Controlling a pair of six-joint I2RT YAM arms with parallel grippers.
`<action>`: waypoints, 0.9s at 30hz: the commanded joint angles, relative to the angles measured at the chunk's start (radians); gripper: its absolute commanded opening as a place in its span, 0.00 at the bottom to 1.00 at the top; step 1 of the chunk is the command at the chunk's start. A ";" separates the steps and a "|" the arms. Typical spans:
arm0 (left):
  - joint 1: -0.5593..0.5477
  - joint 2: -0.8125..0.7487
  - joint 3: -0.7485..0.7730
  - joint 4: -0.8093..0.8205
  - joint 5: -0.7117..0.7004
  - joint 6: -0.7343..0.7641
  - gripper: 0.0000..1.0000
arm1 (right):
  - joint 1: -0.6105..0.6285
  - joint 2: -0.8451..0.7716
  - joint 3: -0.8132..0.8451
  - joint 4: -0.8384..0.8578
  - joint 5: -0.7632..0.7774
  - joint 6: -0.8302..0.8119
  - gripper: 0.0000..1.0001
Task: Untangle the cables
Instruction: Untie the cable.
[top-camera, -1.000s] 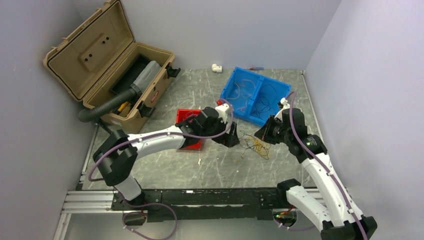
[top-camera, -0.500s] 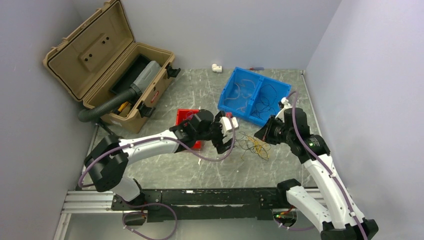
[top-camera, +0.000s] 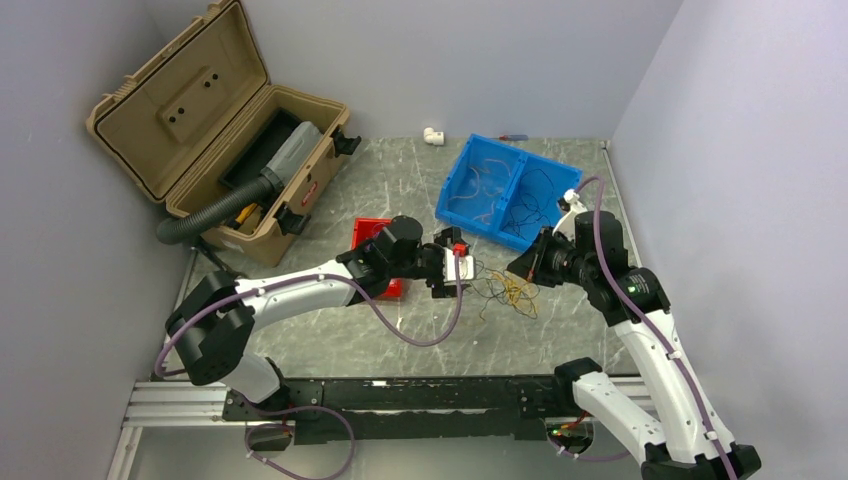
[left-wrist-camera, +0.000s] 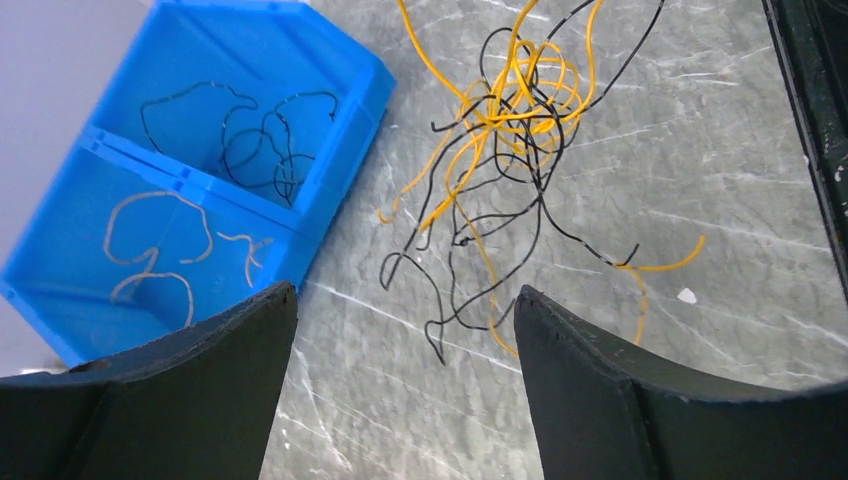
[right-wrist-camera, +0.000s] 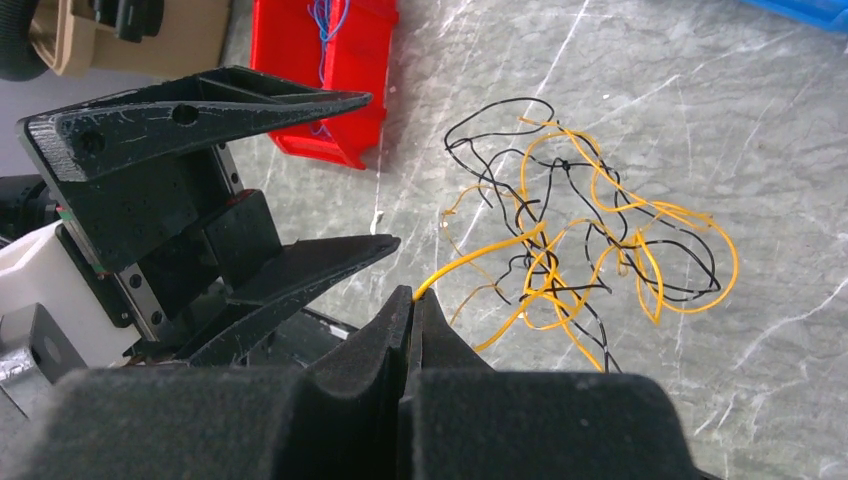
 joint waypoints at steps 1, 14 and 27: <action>0.004 -0.026 -0.004 0.073 0.070 0.101 0.83 | -0.002 -0.006 0.034 -0.003 -0.048 -0.002 0.00; -0.015 0.140 0.152 -0.050 0.066 0.133 0.64 | -0.002 0.003 0.031 0.020 -0.085 0.013 0.00; -0.057 0.167 0.109 -0.027 0.057 0.056 0.00 | -0.003 -0.002 0.036 0.007 -0.005 0.023 0.00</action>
